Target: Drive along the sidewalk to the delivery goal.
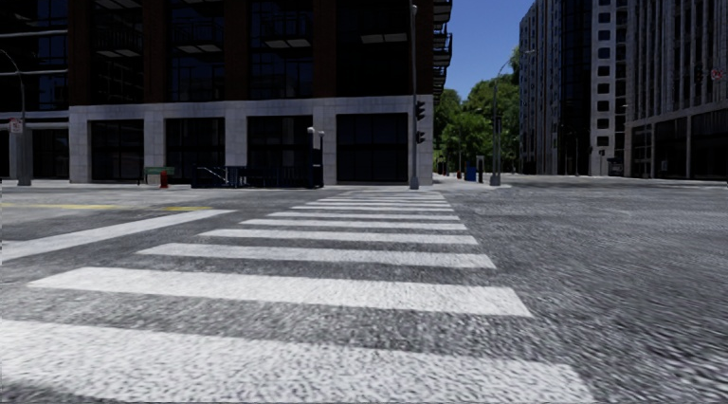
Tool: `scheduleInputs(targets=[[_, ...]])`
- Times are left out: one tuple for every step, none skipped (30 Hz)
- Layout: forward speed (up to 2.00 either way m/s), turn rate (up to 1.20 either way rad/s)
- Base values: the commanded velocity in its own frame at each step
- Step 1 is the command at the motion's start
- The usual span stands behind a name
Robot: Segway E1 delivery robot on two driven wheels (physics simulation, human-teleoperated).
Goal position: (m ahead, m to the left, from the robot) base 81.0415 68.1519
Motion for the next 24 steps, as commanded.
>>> scheduleInputs(targets=[[2.0,0.0],[2.0,0.0],[2.0,0.0],[2.0,0.0],[2.0,0.0],[2.0,0.0],[2.0,0.0],[2.0,0.0],[2.0,0.0],[2.0,0.0],[2.0,0.0],[2.0,0.0],[2.0,0.0],[2.0,0.0],[2.0,0.0],[2.0,0.0],[2.0,0.0],[2.0,0.0],[2.0,0.0],[2.0,0.0],[2.0,0.0],[2.0,0.0],[2.0,0.0],[2.0,0.0]])
